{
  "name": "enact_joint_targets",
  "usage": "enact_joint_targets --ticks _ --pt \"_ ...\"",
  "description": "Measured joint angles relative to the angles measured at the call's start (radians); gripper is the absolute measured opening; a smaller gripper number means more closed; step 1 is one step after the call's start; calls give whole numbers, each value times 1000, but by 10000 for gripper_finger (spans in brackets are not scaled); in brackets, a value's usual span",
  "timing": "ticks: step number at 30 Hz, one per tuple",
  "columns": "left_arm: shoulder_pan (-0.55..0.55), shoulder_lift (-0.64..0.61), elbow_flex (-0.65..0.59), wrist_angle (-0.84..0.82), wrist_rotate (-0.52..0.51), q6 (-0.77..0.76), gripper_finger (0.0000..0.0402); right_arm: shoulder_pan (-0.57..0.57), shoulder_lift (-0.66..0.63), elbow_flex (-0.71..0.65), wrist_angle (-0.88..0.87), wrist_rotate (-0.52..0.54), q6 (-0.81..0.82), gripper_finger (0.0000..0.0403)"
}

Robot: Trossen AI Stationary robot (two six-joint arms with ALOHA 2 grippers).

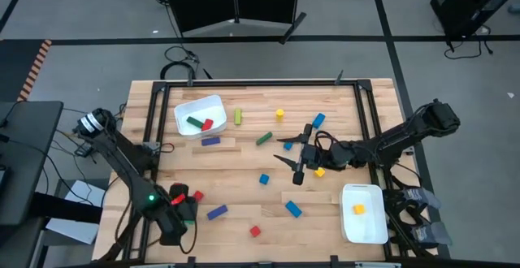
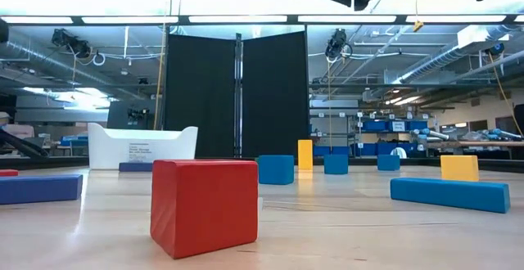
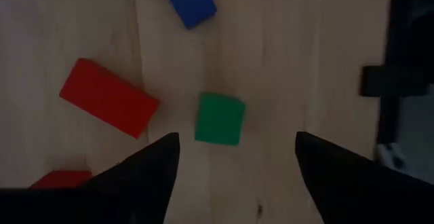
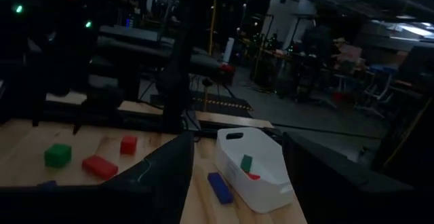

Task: Sort blocks by size
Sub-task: Put the small green block into the bottom white bin

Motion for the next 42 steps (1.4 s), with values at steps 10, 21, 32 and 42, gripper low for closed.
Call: enact_joint_targets --ticks 10,21,32,42 --pt "-2 134 -1 16 -16 5 344 25 0 0 11 22 0 236" --pt "-2 229 -1 65 -5 4 283 25 0 0 18 23 0 236" --pt "-2 253 0 89 5 3 137 51 0 1 22 72 -29 236" --pt "21 185 75 108 -81 69 139 135 -1 41 26 153 -86 236"
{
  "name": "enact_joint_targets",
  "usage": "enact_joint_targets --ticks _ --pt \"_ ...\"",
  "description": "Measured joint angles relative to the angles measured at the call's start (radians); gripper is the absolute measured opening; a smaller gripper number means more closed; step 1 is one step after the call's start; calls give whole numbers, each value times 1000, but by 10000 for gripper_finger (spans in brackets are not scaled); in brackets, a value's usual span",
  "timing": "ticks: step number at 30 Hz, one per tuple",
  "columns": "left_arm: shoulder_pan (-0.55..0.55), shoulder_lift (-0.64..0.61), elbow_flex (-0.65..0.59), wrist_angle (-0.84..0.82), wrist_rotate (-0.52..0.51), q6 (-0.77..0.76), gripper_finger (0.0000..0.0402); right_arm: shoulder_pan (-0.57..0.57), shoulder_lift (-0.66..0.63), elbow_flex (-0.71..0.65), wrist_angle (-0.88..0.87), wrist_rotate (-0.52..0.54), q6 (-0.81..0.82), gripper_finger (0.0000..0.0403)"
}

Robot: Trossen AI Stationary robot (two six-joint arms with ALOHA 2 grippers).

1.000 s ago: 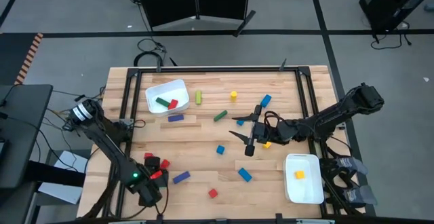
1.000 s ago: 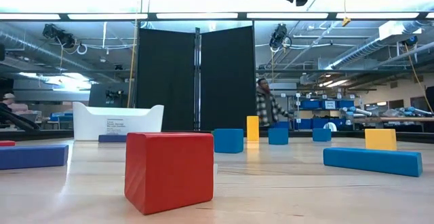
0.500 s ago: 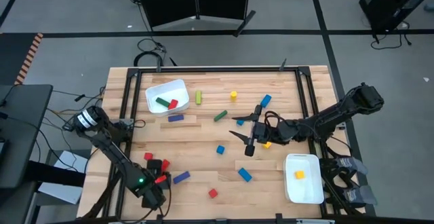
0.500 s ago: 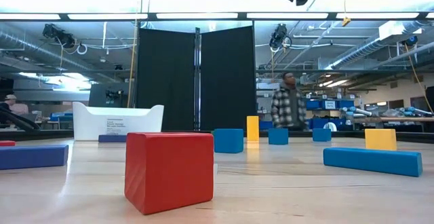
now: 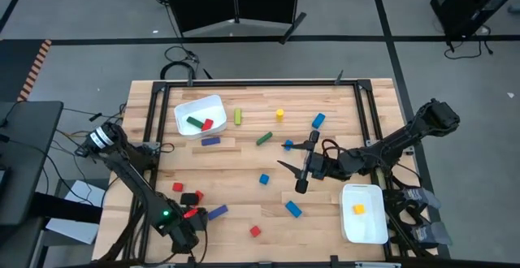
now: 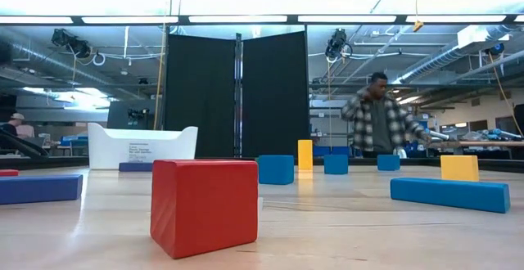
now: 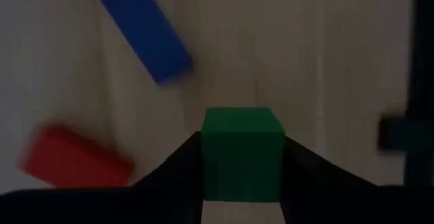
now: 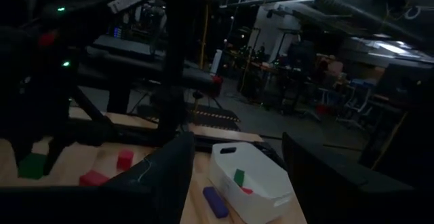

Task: Sort blocks by size
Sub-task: Put the small green block into the bottom white bin

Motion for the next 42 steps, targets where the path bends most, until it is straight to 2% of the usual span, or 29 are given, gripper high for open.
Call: enact_joint_targets --ticks 6,10,12,16,20,23,26,36,42 --pt "105 -45 90 24 -196 180 139 69 0 90 -231 0 48 236" --pt "247 -43 122 253 -247 424 139 139 -3 166 -420 87 75 236" --pt "323 -43 124 412 -237 540 139 184 -20 210 -487 156 67 236" --pt "460 11 125 672 -146 681 139 285 -73 276 -534 270 32 236" --pt "548 129 126 894 -68 718 139 379 -128 316 -512 406 -22 236" --pt "592 238 178 1026 -27 720 139 431 -164 325 -479 472 -68 237" --pt "627 356 289 1084 23 722 139 462 -194 326 -431 485 -109 237" --pt "679 728 771 1073 216 723 139 501 -252 326 -389 492 -151 237" --pt "682 902 1028 1033 257 724 139 501 -259 326 -388 494 -161 236"
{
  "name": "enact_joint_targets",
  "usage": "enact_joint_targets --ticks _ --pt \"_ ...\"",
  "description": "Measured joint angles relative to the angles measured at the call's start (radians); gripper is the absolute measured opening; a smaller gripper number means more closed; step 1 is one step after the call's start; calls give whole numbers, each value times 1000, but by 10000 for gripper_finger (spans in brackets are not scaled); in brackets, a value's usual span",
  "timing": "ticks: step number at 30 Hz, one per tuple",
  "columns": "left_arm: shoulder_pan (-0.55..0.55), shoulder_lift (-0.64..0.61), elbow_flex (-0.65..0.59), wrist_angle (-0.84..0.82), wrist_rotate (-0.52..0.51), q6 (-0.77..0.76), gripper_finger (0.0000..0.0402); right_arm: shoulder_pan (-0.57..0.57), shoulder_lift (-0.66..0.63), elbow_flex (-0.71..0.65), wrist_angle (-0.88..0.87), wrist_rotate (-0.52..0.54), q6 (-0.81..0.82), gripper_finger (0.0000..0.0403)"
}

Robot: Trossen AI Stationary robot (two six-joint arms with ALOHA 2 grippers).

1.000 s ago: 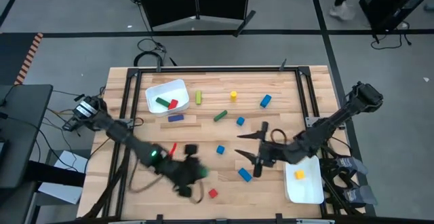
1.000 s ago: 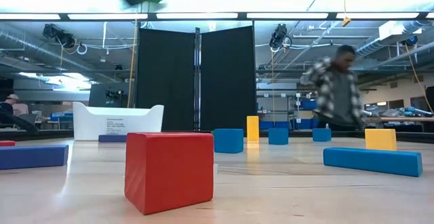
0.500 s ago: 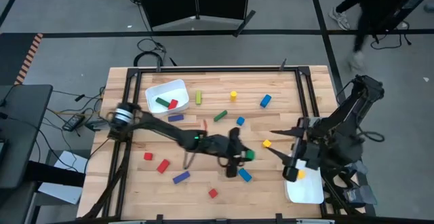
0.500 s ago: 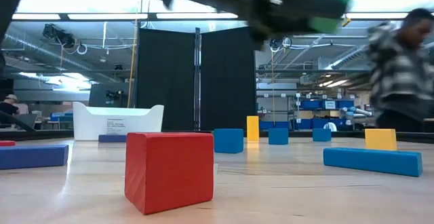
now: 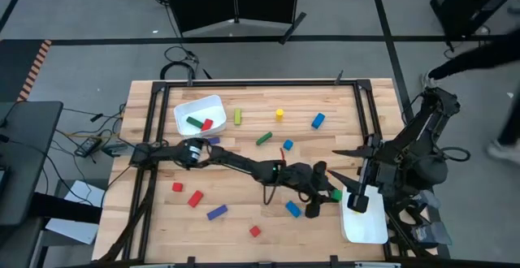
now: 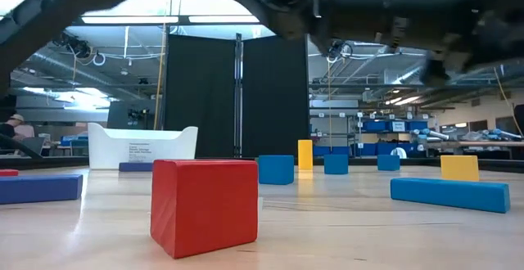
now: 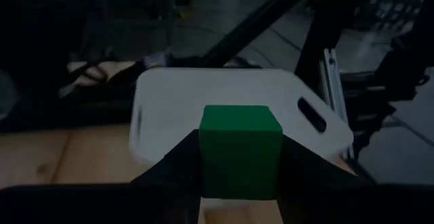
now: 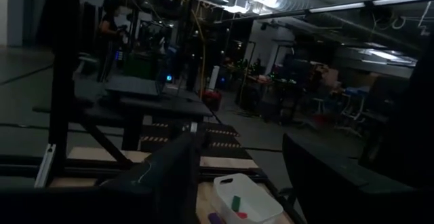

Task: Sort blocks by size
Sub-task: Put the small green block into the bottom white bin

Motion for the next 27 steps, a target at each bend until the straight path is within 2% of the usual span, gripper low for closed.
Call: enact_joint_targets --ticks 6,8,18,20,27 --pt "0 177 290 -81 32 -5 139 0 0 0 21 0 -15 238" --pt "0 184 267 4 31 -12 139 0 0 0 23 0 -16 237" --pt "13 188 291 51 -44 6 139 -4 0 -1 59 0 -44 236" --pt "15 200 293 106 -70 21 139 -5 0 -1 63 0 -46 237" --pt "24 227 291 186 -78 -5 139 -7 0 -1 74 -1 -61 236"
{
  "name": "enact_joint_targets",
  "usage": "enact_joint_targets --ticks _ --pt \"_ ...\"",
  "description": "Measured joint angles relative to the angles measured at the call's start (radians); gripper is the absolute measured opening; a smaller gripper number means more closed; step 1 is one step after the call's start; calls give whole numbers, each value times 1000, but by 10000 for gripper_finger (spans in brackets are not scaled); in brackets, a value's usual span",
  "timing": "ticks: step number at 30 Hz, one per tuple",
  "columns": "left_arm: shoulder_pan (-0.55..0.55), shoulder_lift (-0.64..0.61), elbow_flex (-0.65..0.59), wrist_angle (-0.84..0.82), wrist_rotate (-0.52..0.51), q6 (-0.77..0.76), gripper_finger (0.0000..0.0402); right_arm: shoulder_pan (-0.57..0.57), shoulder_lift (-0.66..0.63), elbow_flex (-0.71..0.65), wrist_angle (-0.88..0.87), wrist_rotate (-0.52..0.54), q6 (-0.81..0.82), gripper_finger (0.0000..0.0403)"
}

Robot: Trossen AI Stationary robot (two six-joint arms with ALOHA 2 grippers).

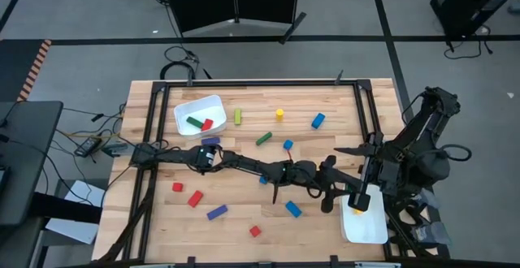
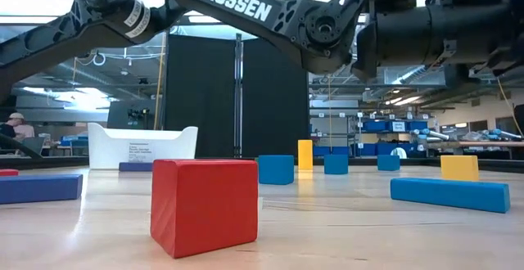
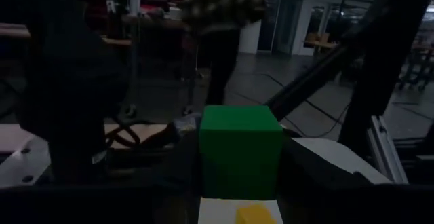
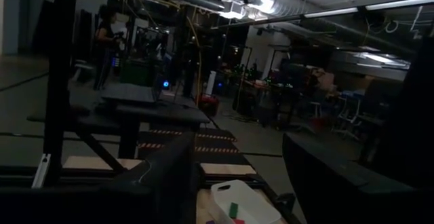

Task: Sort blocks by size
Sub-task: Put the small green block into the bottom white bin

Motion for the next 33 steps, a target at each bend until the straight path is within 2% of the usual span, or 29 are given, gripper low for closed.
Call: enact_joint_targets --ticks 6,12,17,25,33 --pt "-6 23 0 16 3 -20 139 -23 0 0 1 -7 0 236" --pt "-18 29 1 36 48 0 139 -38 0 0 2 -20 0 234" --pt "-20 44 0 0 73 0 139 -42 0 0 3 -27 0 234" --pt "-25 47 0 -58 -16 3 139 -42 0 0 3 -27 -6 234" --pt "-21 47 0 -68 -41 0 139 -42 0 0 3 -27 -12 235"
